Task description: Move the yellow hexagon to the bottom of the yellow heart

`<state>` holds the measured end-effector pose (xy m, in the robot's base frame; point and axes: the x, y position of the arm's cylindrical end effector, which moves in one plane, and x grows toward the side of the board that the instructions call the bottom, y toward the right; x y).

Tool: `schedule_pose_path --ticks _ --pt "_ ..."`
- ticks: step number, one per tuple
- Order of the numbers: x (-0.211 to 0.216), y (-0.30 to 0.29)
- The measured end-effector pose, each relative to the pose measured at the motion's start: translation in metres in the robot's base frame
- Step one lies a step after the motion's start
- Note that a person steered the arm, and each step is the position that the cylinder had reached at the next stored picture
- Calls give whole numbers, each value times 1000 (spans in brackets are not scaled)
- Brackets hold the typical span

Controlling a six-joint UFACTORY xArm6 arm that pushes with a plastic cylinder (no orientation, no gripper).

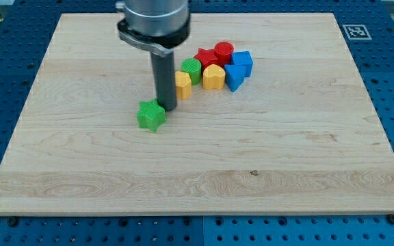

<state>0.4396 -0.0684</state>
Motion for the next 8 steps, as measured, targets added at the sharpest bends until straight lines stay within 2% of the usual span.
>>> schedule_pose_path --ticks 1,2,4,6,8 --pt "-33 -33" --pt "-51 -18" --pt "-51 42" --pt "-21 32" --pt "-12 61"
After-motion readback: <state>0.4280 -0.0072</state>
